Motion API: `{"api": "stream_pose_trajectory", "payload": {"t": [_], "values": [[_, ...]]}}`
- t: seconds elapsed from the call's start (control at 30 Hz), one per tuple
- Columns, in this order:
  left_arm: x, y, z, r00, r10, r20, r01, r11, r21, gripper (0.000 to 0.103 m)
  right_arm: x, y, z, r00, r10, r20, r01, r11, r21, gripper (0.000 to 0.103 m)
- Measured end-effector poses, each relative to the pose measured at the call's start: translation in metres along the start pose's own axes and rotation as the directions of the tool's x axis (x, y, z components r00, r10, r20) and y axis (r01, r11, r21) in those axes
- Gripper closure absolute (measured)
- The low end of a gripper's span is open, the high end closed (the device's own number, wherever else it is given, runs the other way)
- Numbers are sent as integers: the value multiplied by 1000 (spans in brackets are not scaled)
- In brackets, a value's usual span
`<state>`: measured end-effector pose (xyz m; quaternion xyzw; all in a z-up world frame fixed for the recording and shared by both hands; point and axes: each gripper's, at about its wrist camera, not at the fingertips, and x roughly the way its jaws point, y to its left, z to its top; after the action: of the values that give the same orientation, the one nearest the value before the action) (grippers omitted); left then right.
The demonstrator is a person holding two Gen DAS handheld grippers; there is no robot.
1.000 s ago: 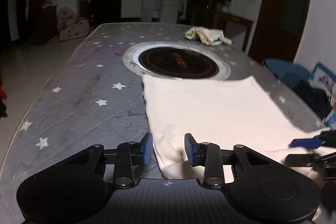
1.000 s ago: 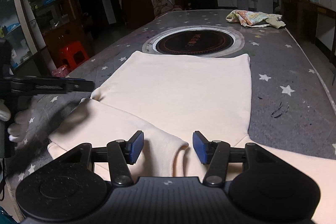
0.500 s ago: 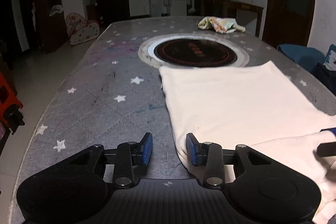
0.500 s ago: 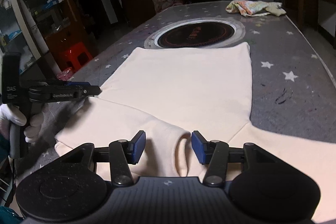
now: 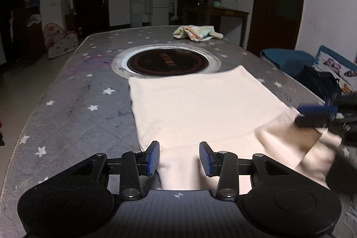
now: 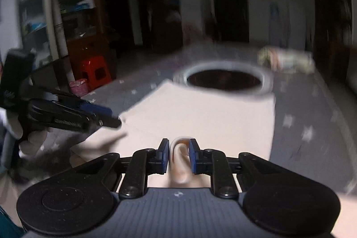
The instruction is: Fold clothes
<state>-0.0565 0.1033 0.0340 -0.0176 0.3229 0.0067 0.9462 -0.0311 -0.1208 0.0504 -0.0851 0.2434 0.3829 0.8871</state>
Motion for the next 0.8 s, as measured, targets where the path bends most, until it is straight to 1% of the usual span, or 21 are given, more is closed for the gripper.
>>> {"api": "stream_pose_trajectory", "payload": {"t": [0.07,0.13,0.23,0.37,0.57,0.73,0.8], "values": [[2,-2,-3,1000,-8,-13,8,1000,6,60,-2,0,0,999,-41,-12,41,999,-18,59],[2,-4,-6,1000,-9,-17,9,1000,14,60,0,-5,-2,997,-68,-37,68,998,3,60],[1,-6,-8,1000,-15,-20,15,1000,22,60,4,-11,-4,995,-77,-70,81,995,50,60],[1,-8,-11,1000,-17,-27,18,999,35,60,12,-10,-3,995,-56,-79,60,997,52,61],[2,-9,-17,999,-9,-37,10,999,41,60,31,2,-4,992,25,-121,-18,998,52,60],[4,-8,-19,999,-3,-42,4,999,40,58,35,2,-13,985,34,-167,-22,997,76,60],[3,-8,-19,999,-3,-43,4,999,38,58,30,0,-14,986,29,-162,-16,996,86,57]]}}
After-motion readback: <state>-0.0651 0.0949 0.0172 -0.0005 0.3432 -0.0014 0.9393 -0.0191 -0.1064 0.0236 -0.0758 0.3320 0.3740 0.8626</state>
